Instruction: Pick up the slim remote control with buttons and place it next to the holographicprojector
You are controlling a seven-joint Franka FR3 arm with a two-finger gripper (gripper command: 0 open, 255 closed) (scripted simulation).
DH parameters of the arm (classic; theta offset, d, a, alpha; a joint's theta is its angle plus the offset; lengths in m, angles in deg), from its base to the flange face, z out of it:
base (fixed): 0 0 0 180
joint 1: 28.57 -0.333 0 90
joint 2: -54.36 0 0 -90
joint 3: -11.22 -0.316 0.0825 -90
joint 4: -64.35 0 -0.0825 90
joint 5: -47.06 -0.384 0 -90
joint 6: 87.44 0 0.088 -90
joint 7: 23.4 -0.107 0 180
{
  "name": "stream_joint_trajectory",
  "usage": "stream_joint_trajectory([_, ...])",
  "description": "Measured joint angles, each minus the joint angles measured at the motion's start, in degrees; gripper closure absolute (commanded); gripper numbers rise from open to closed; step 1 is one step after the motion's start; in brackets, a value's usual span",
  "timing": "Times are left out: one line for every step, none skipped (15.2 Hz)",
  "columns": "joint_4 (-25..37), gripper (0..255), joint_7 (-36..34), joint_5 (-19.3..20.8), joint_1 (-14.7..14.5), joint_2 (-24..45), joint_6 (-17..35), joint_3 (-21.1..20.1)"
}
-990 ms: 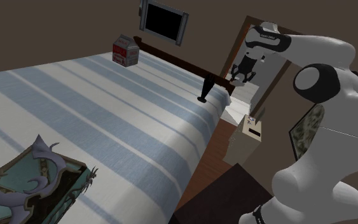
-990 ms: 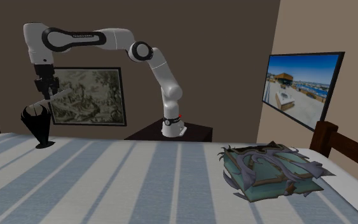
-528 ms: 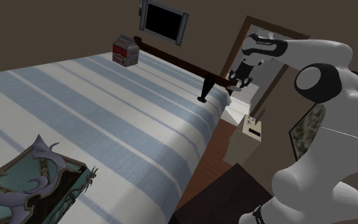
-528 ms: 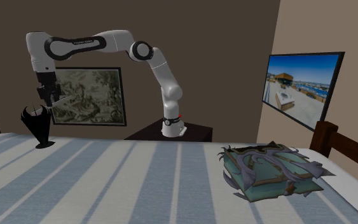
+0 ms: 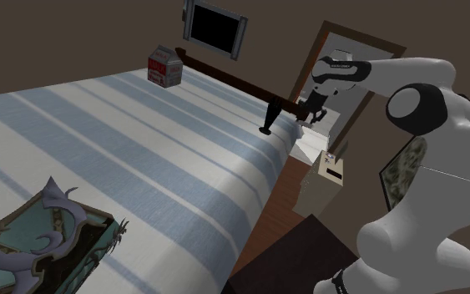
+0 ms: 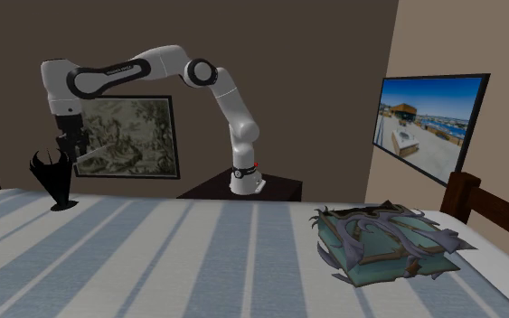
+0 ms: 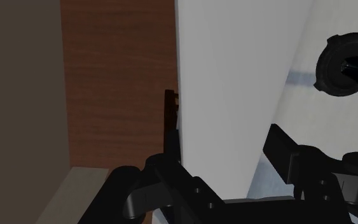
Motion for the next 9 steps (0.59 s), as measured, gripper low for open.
stream_joint_trajectory([-0.7,255,-0.1,0.0,0.0,0.1,0.8,0.0])
stream_joint_trajectory([-1.2,255,0.0,0.0,0.0,0.2,1.5,0.0])
stream_joint_trajectory([-1.8,255,0.0,0.1,0.0,0.3,2.2,0.0])
stream_joint_trajectory([-2.5,255,0.0,0.1,0.0,0.4,2.9,0.0])
stream_joint_trajectory([-2.9,255,0.0,0.1,0.0,0.6,3.5,0.1])
stream_joint_trajectory([-3.3,255,-0.1,0.1,0.0,0.9,4.2,0.1])
stream_joint_trajectory([-3.6,255,-0.1,0.2,0.0,1.2,4.8,0.1])
stream_joint_trajectory([-3.9,255,-0.1,0.2,0.0,1.5,5.4,0.1])
stream_joint_trajectory([-4.5,255,-0.1,0.2,0.0,1.5,6.0,0.1])
